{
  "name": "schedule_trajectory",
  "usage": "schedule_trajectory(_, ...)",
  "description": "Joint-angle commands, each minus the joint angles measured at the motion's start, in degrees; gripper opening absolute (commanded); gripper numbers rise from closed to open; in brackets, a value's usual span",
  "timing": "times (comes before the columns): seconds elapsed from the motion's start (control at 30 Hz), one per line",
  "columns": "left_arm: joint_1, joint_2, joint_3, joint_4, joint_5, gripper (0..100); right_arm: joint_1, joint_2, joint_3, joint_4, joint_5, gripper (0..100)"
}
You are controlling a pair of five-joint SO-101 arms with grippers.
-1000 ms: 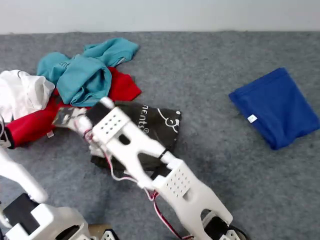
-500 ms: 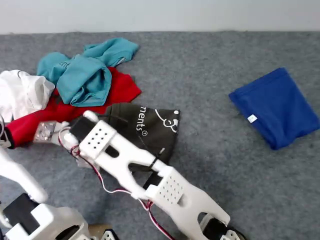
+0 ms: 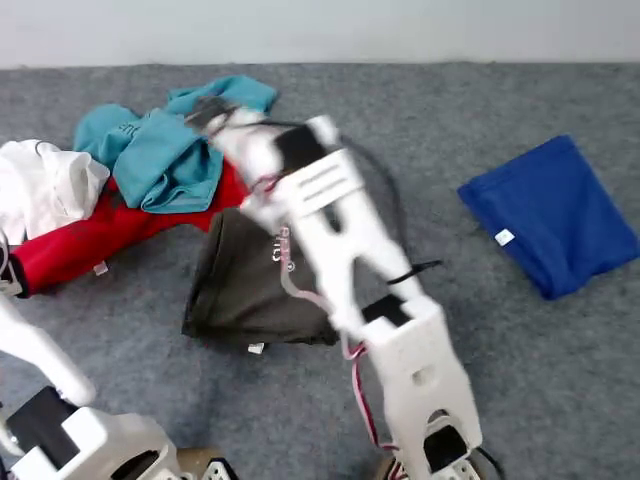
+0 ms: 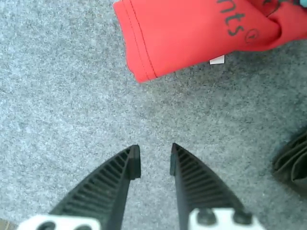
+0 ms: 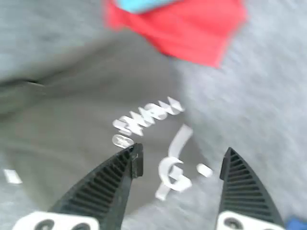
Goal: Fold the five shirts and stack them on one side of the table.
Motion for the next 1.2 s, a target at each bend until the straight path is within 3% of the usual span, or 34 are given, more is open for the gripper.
schedule_trajectory(0.0, 1.7, -1.8, -1.7, 1.1, 0.1, 12, 7.0, -4.5, -2.4, 2.2, 4.4, 26.9)
schedule_trajectory(0.07, 3.1, -1.8, -0.9, 1.1, 0.1, 12, 8.1, -4.1, -0.3, 2.5, 3.3, 27.2)
schedule_trajectory(0.3, 7.1, -1.8, 1.6, 1.1, 0.2, 12, 8.7, -4.5, 18.9, 2.4, -14.0, 27.3)
schedule_trajectory(0.4, 9.2, -1.7, 3.3, 1.1, 0.2, 12, 8.3, -4.6, 24.0, 2.4, -16.9, 27.3)
schedule_trajectory(0.6, 12.7, -1.5, 6.6, 1.1, 0.2, 12, 8.1, -4.0, 31.6, 2.1, -18.3, 27.3)
schedule_trajectory(0.87, 14.0, -1.7, 6.6, 1.1, 0.2, 12, 1.4, -3.3, 32.9, -0.3, -18.2, 27.3)
schedule_trajectory(1.17, 13.8, -1.8, 6.6, 1.1, 0.2, 12, 1.2, 7.3, 32.7, -2.4, -17.8, 27.3)
